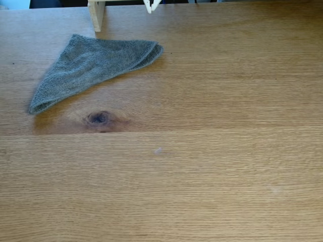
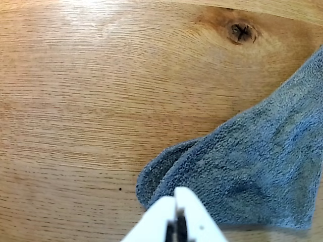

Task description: Clean the area in front of the robot

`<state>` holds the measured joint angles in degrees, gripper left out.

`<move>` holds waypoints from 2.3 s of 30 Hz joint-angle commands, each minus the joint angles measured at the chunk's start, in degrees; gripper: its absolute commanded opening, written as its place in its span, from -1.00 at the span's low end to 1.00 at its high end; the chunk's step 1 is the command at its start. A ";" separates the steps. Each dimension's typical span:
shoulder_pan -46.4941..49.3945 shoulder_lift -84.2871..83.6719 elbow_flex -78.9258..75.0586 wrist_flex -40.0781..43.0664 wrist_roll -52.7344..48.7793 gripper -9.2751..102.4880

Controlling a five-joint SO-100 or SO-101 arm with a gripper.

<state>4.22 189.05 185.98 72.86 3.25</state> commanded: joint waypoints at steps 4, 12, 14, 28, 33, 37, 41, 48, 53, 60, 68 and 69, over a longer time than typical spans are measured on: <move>4.92 -4.31 6.50 -2.64 -1.14 -0.84; 5.54 -4.39 6.50 -4.75 -0.79 -0.84; 6.42 -5.54 6.50 -10.02 -1.41 -0.84; -2.37 -21.62 -6.59 -24.96 0.62 -0.60; 1.49 -39.29 -19.69 -30.41 4.39 -0.25; 9.93 -49.57 -26.63 -37.44 4.83 -0.10; 20.74 -58.10 -29.88 -46.58 4.66 -0.08; 38.94 -80.77 -30.76 -69.35 -3.16 -0.14; 43.86 -99.14 -33.31 -79.45 -11.16 -0.04; 43.95 -111.09 -40.61 -72.86 -14.41 0.13; 43.59 -124.19 -48.60 -69.52 -22.24 0.02; 43.68 -125.42 -49.83 -69.08 -22.59 0.01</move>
<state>47.81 66.01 141.15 2.99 -17.05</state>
